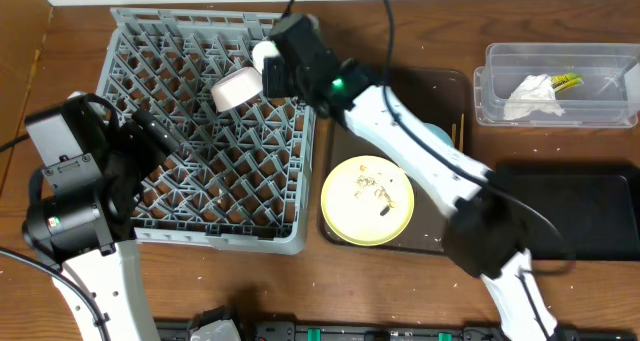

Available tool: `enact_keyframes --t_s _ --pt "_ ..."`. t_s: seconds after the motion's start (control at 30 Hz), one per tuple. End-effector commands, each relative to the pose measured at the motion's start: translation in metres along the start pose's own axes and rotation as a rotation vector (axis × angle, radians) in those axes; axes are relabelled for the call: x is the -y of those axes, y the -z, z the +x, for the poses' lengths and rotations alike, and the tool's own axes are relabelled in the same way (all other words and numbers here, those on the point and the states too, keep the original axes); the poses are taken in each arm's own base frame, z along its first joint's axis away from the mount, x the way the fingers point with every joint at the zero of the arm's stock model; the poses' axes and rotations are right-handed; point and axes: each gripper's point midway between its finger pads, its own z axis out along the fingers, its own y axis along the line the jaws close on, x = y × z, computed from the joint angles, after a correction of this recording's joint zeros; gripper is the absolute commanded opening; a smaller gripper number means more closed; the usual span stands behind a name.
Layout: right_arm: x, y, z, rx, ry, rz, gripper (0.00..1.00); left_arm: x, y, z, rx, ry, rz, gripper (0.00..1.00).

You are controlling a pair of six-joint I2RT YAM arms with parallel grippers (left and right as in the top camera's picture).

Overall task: Sort waste into correct bins and load items into the dishwasher
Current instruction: 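Move the right gripper to the blue bowl and grasp its rim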

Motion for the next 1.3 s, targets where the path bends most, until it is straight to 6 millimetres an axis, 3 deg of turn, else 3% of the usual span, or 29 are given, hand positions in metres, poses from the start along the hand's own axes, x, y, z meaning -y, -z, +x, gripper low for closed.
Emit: enact_keyframes --t_s 0.0,0.03,0.17,0.2,0.23,0.27,0.4,0.53,0.63,0.77,0.93,1.1,1.27 --pt "0.008 0.057 -0.039 0.138 0.055 0.125 0.06 0.000 0.001 -0.001 0.003 0.016 0.001 0.95" --pt "0.017 0.065 -0.041 0.144 0.053 0.169 0.07 0.000 0.001 -0.001 0.003 0.016 0.001 0.95" --pt "0.079 0.094 -0.038 0.096 0.037 0.405 0.45 -0.001 0.001 -0.001 0.003 0.017 0.001 0.95" --pt "0.108 0.103 -0.026 0.019 0.024 0.489 0.65 -0.001 0.001 -0.001 0.003 0.017 0.001 0.95" --pt "0.122 0.108 -0.018 -0.030 0.016 0.523 0.72 0.000 0.001 -0.001 0.003 0.016 0.001 0.95" --pt "0.146 0.117 0.003 -0.151 -0.010 0.576 0.86 -0.001 0.001 -0.001 0.003 0.017 0.001 0.95" --pt "0.175 0.140 0.050 -0.399 -0.063 0.649 0.96 -0.001 0.001 -0.001 0.003 0.017 0.001 0.95" --pt "0.195 0.154 0.072 -0.493 -0.047 0.750 0.96 0.000 0.001 -0.001 0.003 0.016 0.001 0.95" --pt "0.200 0.147 0.084 -0.523 -0.048 0.757 0.90 0.000 0.001 -0.001 0.003 0.016 0.001 0.95" --pt "0.211 0.133 0.107 -0.566 -0.043 0.769 0.80 0.000 0.001 -0.001 0.003 0.016 0.001 0.95" --pt "0.231 0.098 0.137 -0.555 -0.036 0.758 0.74 0.000 0.001 -0.001 0.003 0.016 0.001 0.95" --pt "0.239 0.076 0.146 -0.515 -0.042 0.724 0.56 -0.001 0.001 -0.001 0.003 0.017 0.000 0.95" --pt "0.234 0.058 0.151 -0.492 -0.063 0.651 0.48 0.000 0.001 -0.001 0.003 0.016 0.001 0.95"
